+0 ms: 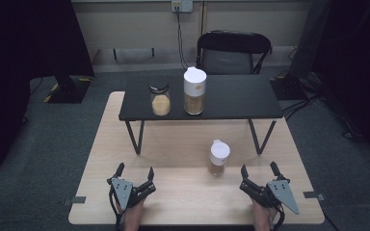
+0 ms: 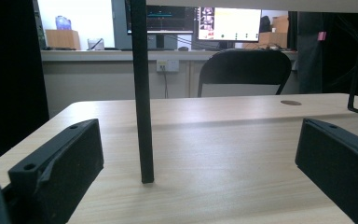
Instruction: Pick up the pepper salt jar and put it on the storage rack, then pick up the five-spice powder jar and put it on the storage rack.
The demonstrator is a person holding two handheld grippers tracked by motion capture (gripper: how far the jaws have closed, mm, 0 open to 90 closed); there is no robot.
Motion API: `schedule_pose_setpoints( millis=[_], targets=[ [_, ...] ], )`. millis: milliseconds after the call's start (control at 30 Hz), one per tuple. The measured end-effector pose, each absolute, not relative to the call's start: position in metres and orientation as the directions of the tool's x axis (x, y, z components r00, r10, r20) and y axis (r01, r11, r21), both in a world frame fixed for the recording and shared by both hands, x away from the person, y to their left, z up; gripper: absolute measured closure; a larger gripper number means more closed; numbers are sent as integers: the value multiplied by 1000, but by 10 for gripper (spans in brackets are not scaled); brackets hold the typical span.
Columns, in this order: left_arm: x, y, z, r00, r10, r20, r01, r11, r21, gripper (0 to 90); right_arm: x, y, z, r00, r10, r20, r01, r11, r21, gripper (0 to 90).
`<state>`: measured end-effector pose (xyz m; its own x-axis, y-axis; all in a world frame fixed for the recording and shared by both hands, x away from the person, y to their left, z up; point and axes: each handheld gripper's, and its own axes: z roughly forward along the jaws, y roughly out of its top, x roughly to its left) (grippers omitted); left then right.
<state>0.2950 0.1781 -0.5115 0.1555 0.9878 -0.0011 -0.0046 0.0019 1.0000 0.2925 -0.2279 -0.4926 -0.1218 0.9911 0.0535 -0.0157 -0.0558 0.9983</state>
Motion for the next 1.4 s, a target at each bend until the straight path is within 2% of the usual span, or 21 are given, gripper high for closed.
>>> schedule_pose_setpoints(
  millis=[500, 1400],
  targets=[
    [295, 178, -512, 154, 988, -1, -4, 2, 1000, 5, 295, -232, -507, -108, 991, 76, 8, -76, 997, 8],
    [295, 178, -512, 154, 988, -1, -5, 2, 1000, 6, 293, -232, -496, -113, 992, 63, 13, -62, 998, 7]
  ],
)
